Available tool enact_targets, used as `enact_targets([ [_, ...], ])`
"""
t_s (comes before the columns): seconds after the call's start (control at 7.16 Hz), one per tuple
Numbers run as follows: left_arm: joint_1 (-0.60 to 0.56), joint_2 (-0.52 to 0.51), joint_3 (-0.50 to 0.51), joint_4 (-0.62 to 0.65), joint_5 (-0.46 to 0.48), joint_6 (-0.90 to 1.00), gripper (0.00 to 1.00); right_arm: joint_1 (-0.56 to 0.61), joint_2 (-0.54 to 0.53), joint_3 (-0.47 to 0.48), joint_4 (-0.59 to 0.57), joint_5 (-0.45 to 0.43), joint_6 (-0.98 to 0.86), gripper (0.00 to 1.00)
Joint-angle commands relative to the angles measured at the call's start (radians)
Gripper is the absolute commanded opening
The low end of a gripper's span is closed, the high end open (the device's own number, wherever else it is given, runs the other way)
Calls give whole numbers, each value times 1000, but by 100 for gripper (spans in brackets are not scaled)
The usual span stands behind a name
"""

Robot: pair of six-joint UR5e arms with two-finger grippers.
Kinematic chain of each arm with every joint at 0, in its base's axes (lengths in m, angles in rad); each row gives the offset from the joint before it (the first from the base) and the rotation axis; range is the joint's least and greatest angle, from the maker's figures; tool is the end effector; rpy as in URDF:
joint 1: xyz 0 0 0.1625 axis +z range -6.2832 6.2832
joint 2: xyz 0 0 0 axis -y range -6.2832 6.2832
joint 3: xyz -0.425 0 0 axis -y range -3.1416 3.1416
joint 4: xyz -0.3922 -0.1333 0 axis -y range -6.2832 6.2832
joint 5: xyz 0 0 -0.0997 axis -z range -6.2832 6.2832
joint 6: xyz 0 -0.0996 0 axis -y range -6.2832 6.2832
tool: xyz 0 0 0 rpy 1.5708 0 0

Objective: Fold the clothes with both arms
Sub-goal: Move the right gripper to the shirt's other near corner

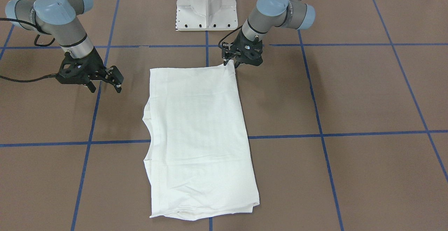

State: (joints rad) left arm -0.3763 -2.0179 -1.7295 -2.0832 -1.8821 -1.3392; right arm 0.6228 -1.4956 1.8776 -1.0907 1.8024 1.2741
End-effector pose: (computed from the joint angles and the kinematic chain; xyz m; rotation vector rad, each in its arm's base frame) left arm 0.5528 -0.3290 0.2742 0.0664 1.1396 0.0454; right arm -0.3696 -0.4014 0.4275 0.1865 -0.8666 0.2047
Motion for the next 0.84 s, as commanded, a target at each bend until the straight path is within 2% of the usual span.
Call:
enact_targets([
  [0.0,2,-1,4,0,0,0,43,0,0,0,0,2,1,100],
  [0.14,2,-1,4,0,0,0,36,0,2,0,0,2,1,100],
  [0.42,4,-1,5,0,3,0,9,0,2,-2,-2,2,1,100],
  [0.56,4,-1,5,0,1,0,0,-2,11,0,-18,2,14,100],
  [0.7,4,-2,4,0,0,0,0,-11,50,30,-122,3,141,100],
])
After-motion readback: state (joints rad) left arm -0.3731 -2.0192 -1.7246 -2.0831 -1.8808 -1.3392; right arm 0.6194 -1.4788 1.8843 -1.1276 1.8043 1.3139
